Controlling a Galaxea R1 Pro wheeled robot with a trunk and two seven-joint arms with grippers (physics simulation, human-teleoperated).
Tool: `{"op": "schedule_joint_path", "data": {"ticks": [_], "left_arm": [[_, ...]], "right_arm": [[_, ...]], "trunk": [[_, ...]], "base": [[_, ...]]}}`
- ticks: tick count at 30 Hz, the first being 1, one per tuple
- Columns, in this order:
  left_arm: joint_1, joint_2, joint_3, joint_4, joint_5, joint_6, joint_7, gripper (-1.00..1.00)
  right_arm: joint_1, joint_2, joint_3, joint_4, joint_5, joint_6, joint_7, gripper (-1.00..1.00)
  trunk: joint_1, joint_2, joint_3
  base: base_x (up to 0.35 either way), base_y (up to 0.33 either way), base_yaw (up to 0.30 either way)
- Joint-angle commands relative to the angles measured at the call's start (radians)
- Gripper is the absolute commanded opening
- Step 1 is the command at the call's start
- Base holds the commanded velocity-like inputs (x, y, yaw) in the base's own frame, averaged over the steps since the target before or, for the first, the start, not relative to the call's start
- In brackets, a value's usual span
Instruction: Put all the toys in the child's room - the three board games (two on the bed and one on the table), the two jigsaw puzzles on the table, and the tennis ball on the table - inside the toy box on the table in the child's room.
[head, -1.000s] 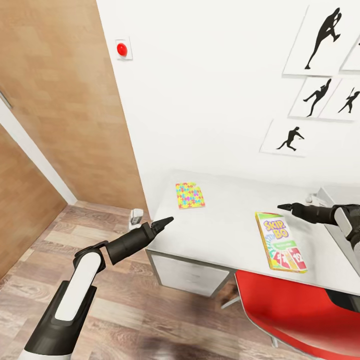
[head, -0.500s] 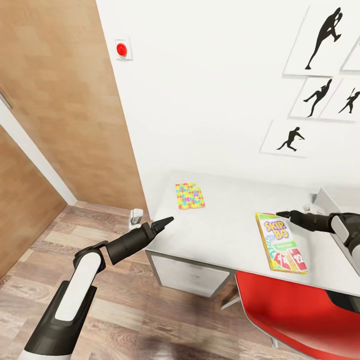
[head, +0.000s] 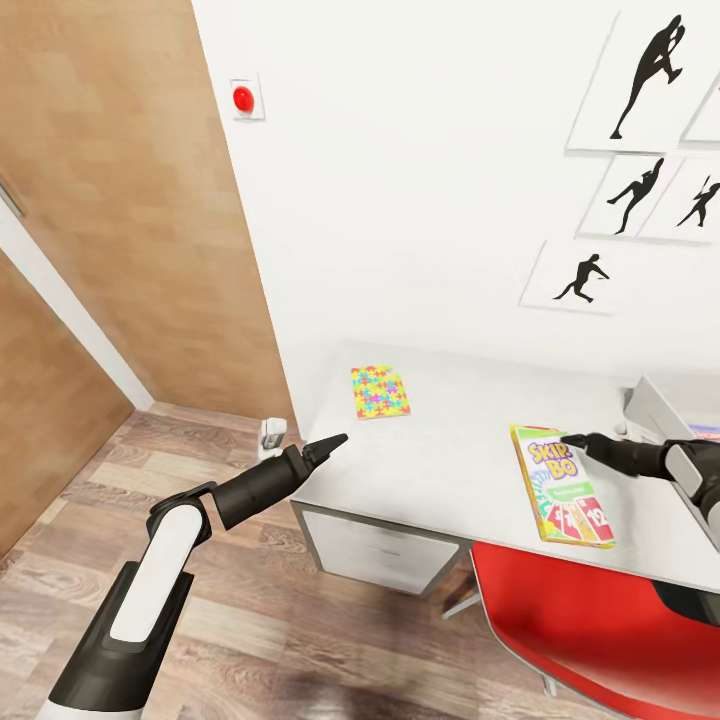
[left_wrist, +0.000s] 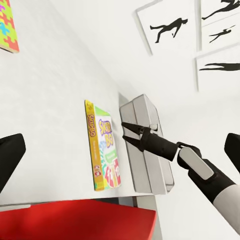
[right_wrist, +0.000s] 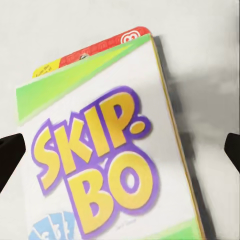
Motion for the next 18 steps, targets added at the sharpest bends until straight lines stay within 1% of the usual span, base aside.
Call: {"op": "schedule_joint_path", "data": {"ticks": [1,8,18], "left_arm": [[-0.001,0.000,0.000,0.000,-0.003,0.002,-0.004,1.00],[-0.001,0.000,0.000,0.000,-0.005,0.002,-0.003,1.00],[-0.001,0.000,0.000,0.000,-0.007,0.002,-0.002,1.00]], "right_arm": [[-0.001,0.000,-0.002,0.000,-0.011,0.009,-0.002,1.00],[0.010,-0.001,-0.035,0.001,-0.038,0.002,-0.016,1.00],[0.011,0.000,-0.049,-0.003,-0.048,0.000,-0.021,1.00]], "trunk": [[0.001,-0.002,-0.002],[0.001,-0.002,-0.002],[0.001,-0.002,-0.002]], "base": [[0.000,0.000,0.000],[0.000,0.000,0.000],[0.000,0.000,0.000]]}}
